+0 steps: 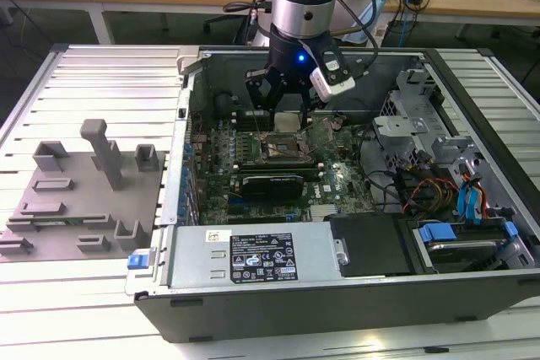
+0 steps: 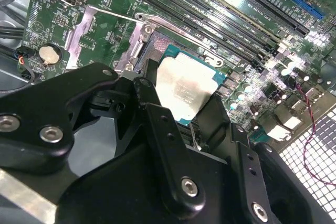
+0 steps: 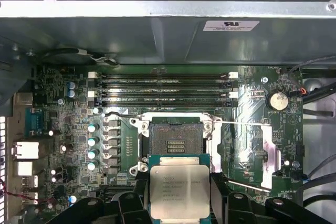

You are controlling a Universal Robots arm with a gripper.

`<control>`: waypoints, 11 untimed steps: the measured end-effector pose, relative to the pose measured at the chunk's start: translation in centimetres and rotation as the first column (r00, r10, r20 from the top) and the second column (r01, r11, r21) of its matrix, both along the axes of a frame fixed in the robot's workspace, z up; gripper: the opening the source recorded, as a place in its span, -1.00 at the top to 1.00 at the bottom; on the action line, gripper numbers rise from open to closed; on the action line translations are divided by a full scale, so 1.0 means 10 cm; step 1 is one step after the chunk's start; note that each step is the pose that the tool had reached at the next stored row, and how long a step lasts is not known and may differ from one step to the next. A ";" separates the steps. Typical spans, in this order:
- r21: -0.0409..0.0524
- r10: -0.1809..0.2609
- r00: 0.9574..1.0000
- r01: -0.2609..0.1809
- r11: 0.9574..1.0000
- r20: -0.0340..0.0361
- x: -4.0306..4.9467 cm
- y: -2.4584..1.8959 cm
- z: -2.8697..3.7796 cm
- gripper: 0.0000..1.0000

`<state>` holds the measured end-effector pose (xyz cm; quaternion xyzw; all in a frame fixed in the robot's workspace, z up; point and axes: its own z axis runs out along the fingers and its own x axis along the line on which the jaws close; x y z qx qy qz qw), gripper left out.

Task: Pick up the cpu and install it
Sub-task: 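Place the cpu into insertion slot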

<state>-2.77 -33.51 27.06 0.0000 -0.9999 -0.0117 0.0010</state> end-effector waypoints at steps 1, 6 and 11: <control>0.000 0.000 1.000 0.000 1.000 0.000 0.000 0.001 0.000 -0.09; 0.000 -0.053 0.999 0.053 0.999 0.000 0.000 0.001 -0.002 -0.09; 0.000 -0.161 0.987 0.161 0.987 0.000 0.000 0.001 -0.007 -0.09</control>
